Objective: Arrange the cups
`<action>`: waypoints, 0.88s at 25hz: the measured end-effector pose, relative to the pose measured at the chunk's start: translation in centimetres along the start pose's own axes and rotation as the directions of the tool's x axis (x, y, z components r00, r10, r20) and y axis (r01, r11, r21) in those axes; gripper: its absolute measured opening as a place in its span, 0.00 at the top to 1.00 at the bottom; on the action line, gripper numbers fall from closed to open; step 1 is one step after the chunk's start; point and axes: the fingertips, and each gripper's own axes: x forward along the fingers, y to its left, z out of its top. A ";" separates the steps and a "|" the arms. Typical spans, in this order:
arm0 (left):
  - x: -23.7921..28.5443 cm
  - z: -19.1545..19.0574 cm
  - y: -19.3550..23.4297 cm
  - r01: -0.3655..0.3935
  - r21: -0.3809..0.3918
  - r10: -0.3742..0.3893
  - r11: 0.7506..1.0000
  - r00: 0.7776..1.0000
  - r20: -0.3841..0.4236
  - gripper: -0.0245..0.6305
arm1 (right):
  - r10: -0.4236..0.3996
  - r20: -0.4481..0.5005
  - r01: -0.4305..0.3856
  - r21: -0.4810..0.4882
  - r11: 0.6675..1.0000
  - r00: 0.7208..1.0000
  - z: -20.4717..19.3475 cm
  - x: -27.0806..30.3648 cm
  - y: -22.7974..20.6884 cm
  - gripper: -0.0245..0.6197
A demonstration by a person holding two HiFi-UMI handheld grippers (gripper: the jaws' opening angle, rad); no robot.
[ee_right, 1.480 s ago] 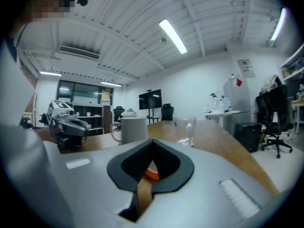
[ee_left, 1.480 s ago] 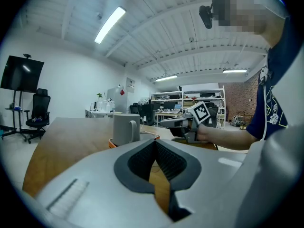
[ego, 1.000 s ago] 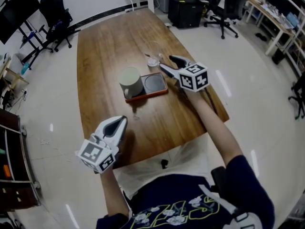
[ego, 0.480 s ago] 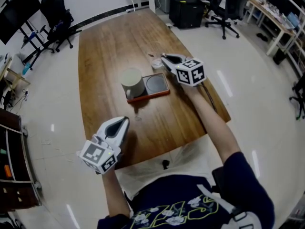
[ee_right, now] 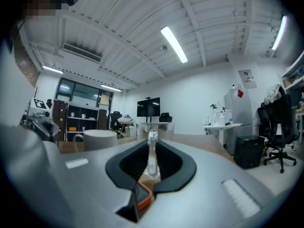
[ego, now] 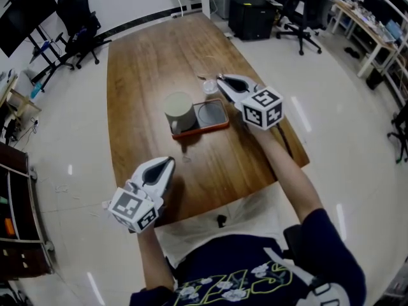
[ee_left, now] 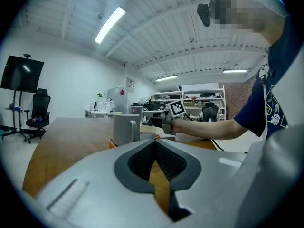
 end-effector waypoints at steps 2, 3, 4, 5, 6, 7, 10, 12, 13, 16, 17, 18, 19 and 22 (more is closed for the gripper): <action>0.0 -0.1 0.0 -0.001 0.001 0.001 1.000 1.000 0.001 0.96 | 0.029 0.021 -0.029 0.012 1.000 0.999 1.0 -1.2 1.3 0.93; 0.0 -0.1 0.1 -0.001 0.001 0.001 1.000 1.000 0.001 0.96 | 0.044 0.031 -0.045 0.025 0.999 0.999 1.3 -1.9 2.0 0.92; 0.0 -0.1 0.1 -0.002 0.002 0.002 1.000 1.000 0.001 0.96 | 0.058 0.038 -0.060 0.039 0.997 0.998 1.4 -2.6 2.6 0.92; 0.0 -0.1 0.1 -0.002 0.003 0.002 1.000 1.000 0.001 0.96 | 0.070 0.044 -0.072 0.052 0.996 0.997 1.5 -3.3 3.2 0.92; 0.0 -0.1 0.1 -0.002 0.003 0.002 1.000 1.000 0.000 0.96 | 0.078 0.050 -0.081 0.063 0.995 0.996 1.4 -4.0 3.7 0.92; 0.0 -0.1 0.1 -0.002 0.003 0.002 1.000 1.000 0.000 0.96 | 0.085 0.055 -0.089 0.073 0.993 0.995 1.3 -4.6 4.2 0.92; 0.0 -0.1 0.1 -0.003 0.002 0.003 1.000 1.000 -0.001 0.96 | 0.102 0.056 -0.107 0.097 0.989 0.993 0.7 -5.7 5.0 0.92; 0.0 0.0 0.1 -0.003 0.001 0.003 1.000 1.000 0.000 0.96 | 0.108 0.041 -0.112 0.110 0.988 0.993 0.3 -5.7 5.3 0.92; 0.0 0.0 0.1 -0.003 0.001 0.003 1.000 1.000 0.000 0.96 | 0.110 0.031 -0.113 0.116 0.987 0.993 0.1 -5.7 5.4 0.92; 0.0 0.0 0.0 -0.001 0.000 0.001 1.000 1.000 0.001 0.96 | 0.107 -0.005 -0.106 0.120 0.987 0.994 -1.0 -5.4 5.5 0.92; 0.1 -0.1 0.0 0.000 0.001 0.000 1.000 1.000 0.001 0.96 | 0.106 -0.016 -0.103 0.117 0.988 0.994 -1.5 -5.3 5.5 0.92; 0.0 -0.1 0.0 -0.001 0.001 0.001 1.000 1.000 0.001 0.96 | 0.106 -0.022 -0.103 0.114 0.988 0.994 -1.9 -5.3 5.6 0.92; 0.0 -0.1 0.0 -0.001 0.002 0.001 1.000 1.000 0.000 0.96 | 0.109 -0.025 -0.105 0.112 0.988 0.994 -2.2 -5.3 5.8 0.92; 0.0 0.0 0.1 -0.002 0.002 0.002 1.000 1.000 0.001 0.96 | 0.112 -0.024 -0.109 0.103 0.989 0.993 -2.4 -5.3 6.3 0.92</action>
